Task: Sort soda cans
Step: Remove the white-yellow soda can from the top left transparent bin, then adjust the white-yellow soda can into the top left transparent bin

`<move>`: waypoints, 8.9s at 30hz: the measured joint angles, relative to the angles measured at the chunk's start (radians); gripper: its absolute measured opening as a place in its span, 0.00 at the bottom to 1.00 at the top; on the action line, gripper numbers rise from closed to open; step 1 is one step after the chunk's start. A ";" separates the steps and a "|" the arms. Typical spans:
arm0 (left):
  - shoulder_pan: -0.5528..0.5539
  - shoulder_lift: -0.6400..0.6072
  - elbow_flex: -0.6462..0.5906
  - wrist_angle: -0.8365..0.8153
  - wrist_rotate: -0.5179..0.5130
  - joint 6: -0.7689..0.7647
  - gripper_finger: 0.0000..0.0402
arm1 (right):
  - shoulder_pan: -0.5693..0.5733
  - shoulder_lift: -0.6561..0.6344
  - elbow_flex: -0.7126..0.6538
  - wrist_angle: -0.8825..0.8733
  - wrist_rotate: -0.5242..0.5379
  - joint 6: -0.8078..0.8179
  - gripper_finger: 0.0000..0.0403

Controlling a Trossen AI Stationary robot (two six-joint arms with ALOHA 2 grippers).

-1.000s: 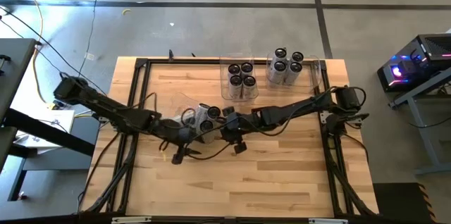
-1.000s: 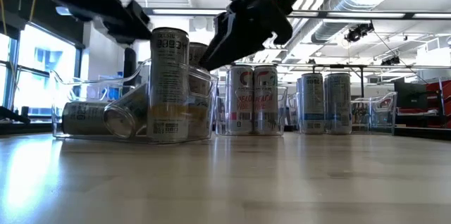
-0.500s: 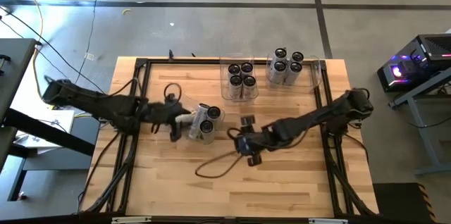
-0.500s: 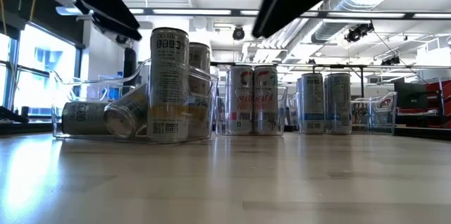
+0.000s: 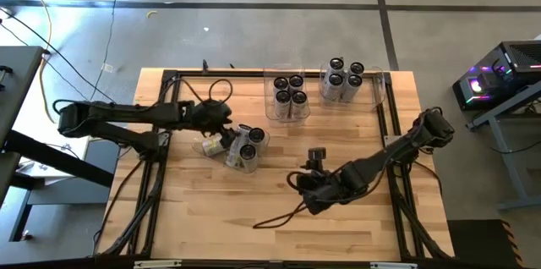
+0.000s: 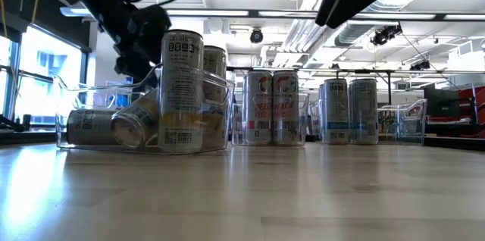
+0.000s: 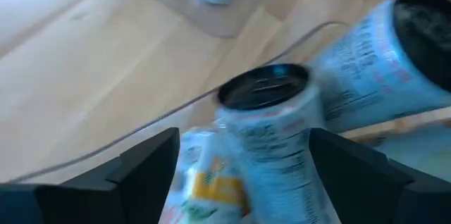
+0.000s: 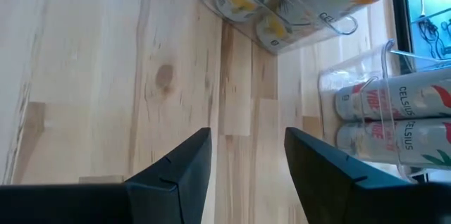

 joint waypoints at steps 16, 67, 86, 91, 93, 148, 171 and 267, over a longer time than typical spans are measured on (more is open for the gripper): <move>-0.054 0.156 0.003 0.150 0.003 0.040 0.78 | -0.022 0.001 -0.001 0.007 0.035 -0.018 0.44; -0.221 -0.406 0.000 0.327 -0.474 0.515 0.59 | -0.634 -0.356 -0.714 1.638 -0.517 -0.231 0.49; 0.092 -0.119 0.000 0.832 0.148 0.548 0.59 | -0.823 -0.054 -0.189 1.228 -0.948 -0.393 0.79; 0.051 -0.118 0.009 0.872 0.163 0.575 0.59 | -0.779 0.010 -0.111 1.276 -1.016 -0.367 0.79; 0.033 -0.116 0.009 0.863 0.162 0.579 0.59 | -0.754 0.015 -0.093 1.274 -1.014 -0.355 0.79; -0.541 -0.352 -0.335 0.620 -0.613 0.348 0.77 | 0.047 -0.166 -0.554 1.000 0.557 0.388 0.58; -0.791 -0.311 -0.389 0.689 -0.861 0.153 0.77 | -0.025 0.200 -0.333 1.052 0.355 0.449 0.58; -0.099 0.346 0.139 -0.378 -0.160 0.256 0.58 | 0.310 -0.106 -0.336 1.001 0.621 0.025 0.86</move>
